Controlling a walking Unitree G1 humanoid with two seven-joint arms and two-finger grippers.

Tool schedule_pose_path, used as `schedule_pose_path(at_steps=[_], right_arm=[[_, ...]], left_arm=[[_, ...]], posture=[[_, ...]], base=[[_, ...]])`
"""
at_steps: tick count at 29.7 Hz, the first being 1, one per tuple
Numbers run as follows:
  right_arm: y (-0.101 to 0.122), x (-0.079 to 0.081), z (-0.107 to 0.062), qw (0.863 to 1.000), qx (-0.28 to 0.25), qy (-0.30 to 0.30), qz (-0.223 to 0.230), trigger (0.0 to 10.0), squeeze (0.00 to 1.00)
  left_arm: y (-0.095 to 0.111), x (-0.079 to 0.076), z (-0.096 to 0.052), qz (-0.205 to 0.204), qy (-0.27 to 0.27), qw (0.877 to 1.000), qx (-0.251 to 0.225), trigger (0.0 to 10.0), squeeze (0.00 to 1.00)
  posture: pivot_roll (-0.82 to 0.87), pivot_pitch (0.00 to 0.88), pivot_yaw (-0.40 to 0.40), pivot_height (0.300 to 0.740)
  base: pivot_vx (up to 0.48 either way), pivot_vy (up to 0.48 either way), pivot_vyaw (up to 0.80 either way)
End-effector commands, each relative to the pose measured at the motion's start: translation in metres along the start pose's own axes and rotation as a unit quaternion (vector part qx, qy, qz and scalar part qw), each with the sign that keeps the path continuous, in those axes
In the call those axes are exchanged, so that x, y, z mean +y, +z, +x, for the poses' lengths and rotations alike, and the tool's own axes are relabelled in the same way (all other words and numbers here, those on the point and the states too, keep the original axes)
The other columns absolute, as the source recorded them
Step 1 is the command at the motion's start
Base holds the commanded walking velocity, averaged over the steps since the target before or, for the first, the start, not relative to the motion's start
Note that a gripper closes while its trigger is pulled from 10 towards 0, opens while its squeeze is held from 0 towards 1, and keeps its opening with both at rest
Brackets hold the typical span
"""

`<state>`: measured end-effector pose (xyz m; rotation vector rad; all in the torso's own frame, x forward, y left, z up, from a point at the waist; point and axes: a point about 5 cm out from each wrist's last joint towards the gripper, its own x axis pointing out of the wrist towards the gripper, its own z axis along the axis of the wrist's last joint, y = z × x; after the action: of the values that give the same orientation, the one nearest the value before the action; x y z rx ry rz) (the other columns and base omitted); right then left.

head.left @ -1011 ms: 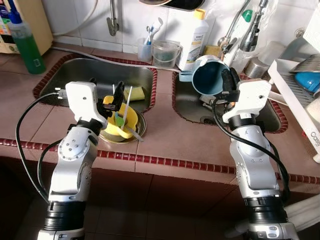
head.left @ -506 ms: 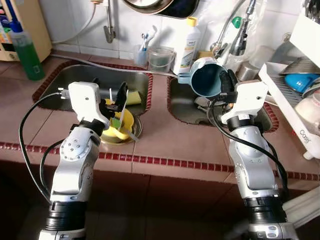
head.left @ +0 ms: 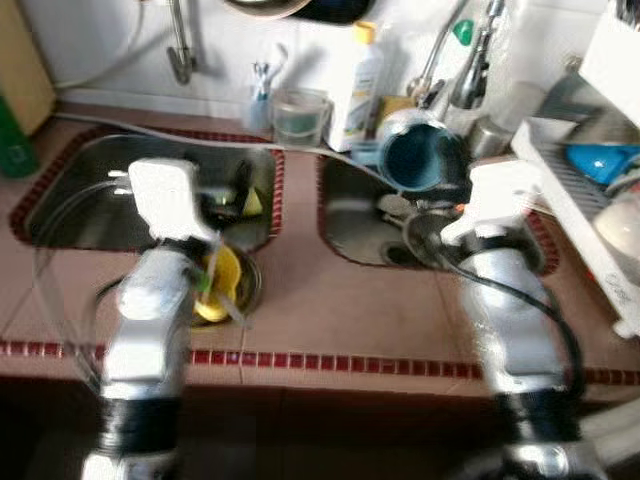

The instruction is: Kitchen organization

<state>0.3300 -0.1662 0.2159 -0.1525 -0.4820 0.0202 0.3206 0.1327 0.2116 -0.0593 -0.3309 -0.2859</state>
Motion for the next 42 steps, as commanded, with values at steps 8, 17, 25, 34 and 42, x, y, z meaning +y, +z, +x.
schedule_pose_path(at_steps=[8,17,25,34,42], right_arm=[[0.0092,0.0139,0.0032,0.999,-0.02,0.022,0.012,10.0,0.0],[0.0089,0.0146,0.0025,0.999,-0.018,0.024,0.011,10.0,0.0],[0.0085,0.0171,0.0019,0.999,-0.016,0.026,0.014,10.0,0.0],[0.0077,0.0182,0.001,0.999,-0.013,0.025,0.015,10.0,0.0],[0.0076,0.0186,0.0004,1.0,-0.013,0.024,0.016,10.0,0.0]], left_arm=[[0.0017,0.0126,-0.0068,0.012,0.024,1.0,-0.01,10.0,0.0],[0.001,0.012,-0.0069,0.013,0.008,1.0,-0.007,10.0,0.0],[-0.0002,0.0102,-0.0071,0.008,-0.003,1.0,-0.001,10.0,0.0],[-0.0007,0.0111,-0.0079,0.008,-0.008,1.0,0.004,10.0,0.0],[-0.0008,0.0109,-0.008,0.007,-0.009,1.0,0.006,10.0,0.0]], posture=[[-0.17,0.058,-0.09,0.74],[-0.17,0.061,-0.087,0.74],[-0.17,0.072,-0.083,0.74],[-0.16,0.079,-0.079,0.74],[-0.17,0.079,-0.076,0.74]], base=[[0.038,0.0,0.0],[0.0,0.0,0.0],[0.0,0.0,0.0],[0.0,0.123,0.0],[0.0,0.285,0.0]])
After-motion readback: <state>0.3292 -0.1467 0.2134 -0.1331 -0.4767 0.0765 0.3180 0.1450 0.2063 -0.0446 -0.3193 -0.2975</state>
